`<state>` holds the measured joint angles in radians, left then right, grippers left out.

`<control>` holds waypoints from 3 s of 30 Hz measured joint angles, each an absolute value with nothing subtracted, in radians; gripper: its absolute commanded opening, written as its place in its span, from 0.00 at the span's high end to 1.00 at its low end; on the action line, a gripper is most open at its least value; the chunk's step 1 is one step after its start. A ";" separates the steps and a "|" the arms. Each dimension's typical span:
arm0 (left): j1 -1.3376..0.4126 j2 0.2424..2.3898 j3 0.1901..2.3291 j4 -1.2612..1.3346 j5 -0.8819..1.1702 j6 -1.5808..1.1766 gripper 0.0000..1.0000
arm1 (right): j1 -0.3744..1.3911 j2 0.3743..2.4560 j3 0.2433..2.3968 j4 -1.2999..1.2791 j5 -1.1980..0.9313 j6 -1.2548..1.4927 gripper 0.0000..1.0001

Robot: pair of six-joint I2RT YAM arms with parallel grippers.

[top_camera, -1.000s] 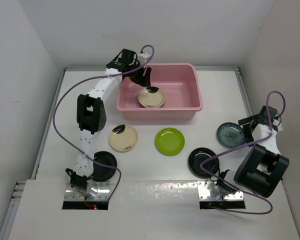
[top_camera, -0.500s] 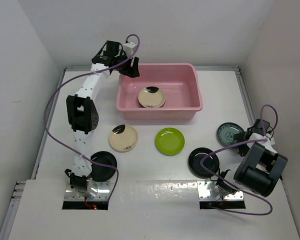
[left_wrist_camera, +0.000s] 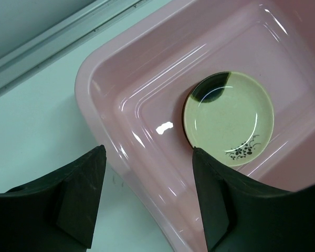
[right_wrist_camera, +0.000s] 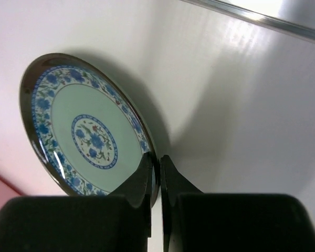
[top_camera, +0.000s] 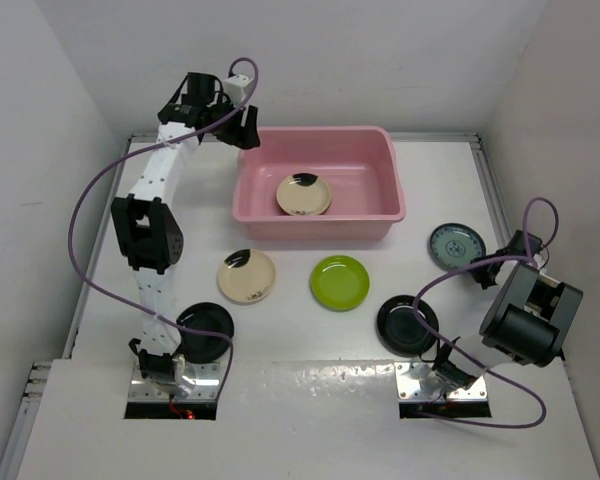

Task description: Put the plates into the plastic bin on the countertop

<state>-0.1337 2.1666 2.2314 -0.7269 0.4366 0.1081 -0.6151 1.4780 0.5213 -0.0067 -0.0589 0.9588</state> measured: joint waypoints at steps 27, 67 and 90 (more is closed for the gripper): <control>-0.029 2.125 2.186 -0.753 0.389 0.115 0.31 | 0.059 1.510 1.075 0.079 0.028 1.015 1.00; 0.086 2.034 2.072 -0.754 0.379 0.123 0.31 | 0.120 1.432 1.343 -0.499 -0.081 0.433 0.08; 0.093 1.968 2.008 -0.754 0.430 0.123 0.31 | -0.170 1.304 0.614 -0.781 -0.056 0.593 0.21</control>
